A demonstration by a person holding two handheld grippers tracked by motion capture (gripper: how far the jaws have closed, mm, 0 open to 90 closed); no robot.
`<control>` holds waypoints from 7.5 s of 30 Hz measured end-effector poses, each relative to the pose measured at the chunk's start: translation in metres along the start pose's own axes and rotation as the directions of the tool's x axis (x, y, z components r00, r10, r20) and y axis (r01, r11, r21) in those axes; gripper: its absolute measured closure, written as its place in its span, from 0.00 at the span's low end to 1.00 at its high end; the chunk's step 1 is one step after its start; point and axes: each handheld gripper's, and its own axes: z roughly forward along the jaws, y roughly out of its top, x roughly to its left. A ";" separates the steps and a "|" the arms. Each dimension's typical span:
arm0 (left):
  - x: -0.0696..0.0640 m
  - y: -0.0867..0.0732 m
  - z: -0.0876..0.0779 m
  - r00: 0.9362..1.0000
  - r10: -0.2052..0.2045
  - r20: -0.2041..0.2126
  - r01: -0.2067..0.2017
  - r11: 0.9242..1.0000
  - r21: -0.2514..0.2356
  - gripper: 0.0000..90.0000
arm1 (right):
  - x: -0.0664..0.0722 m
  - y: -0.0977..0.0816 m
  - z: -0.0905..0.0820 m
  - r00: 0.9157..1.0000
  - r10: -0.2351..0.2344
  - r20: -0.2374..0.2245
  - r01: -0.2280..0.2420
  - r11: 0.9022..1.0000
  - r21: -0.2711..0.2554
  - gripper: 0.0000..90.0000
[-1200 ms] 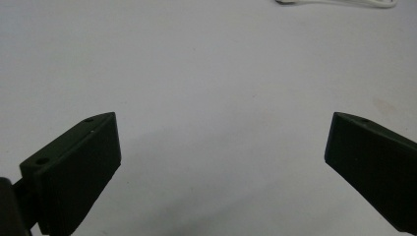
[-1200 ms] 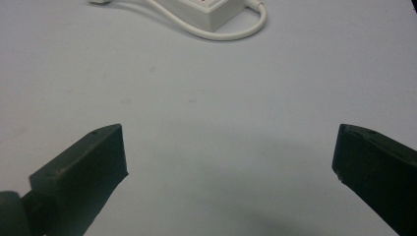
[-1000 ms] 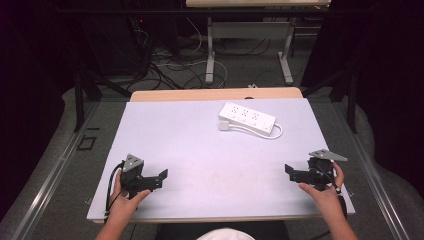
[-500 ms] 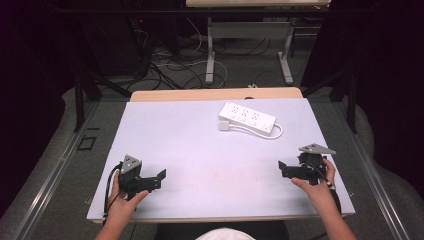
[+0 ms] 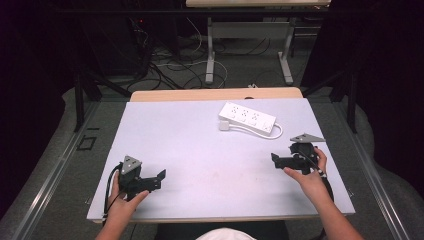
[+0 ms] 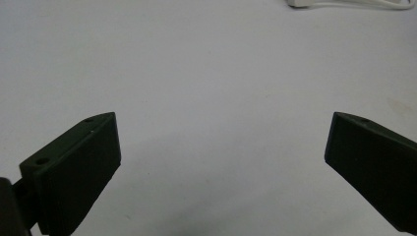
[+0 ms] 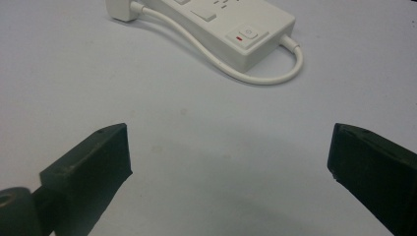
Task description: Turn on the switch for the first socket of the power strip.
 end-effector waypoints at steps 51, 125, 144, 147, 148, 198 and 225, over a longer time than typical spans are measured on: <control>-0.001 -0.003 -0.001 1.000 0.004 -0.012 -0.004 1.000 0.022 0.00 | 0.006 0.119 0.035 0.997 -0.047 -0.067 0.050 0.998 0.030 0.31; 0.005 -0.005 0.003 1.000 -0.023 -0.013 0.024 0.999 0.036 0.00 | 0.005 0.136 0.146 0.999 -0.012 0.036 0.004 0.980 0.197 0.95; 0.005 -0.005 0.004 0.999 -0.031 -0.020 0.032 0.998 0.045 0.01 | 0.011 0.125 0.158 0.996 0.069 0.057 -0.083 0.956 0.281 1.00; 0.005 -0.005 0.004 1.000 -0.025 -0.020 0.025 0.999 0.040 0.01 | 0.013 0.122 0.159 0.994 0.080 0.069 -0.096 0.954 0.283 1.00; 0.004 -0.005 0.004 0.999 -0.025 -0.020 0.026 0.999 0.038 0.01 | 0.013 0.121 0.160 0.993 0.085 0.077 -0.104 0.952 0.287 1.00; 0.006 -0.005 0.007 1.000 -0.025 -0.015 0.026 0.998 0.057 0.01 | 0.005 0.111 0.162 0.977 0.196 0.090 -0.213 0.938 0.272 1.00; 0.005 -0.003 0.010 1.000 -0.031 -0.003 0.031 0.998 0.053 0.01 | 0.005 0.117 0.156 0.989 0.138 0.056 -0.148 0.955 0.257 0.88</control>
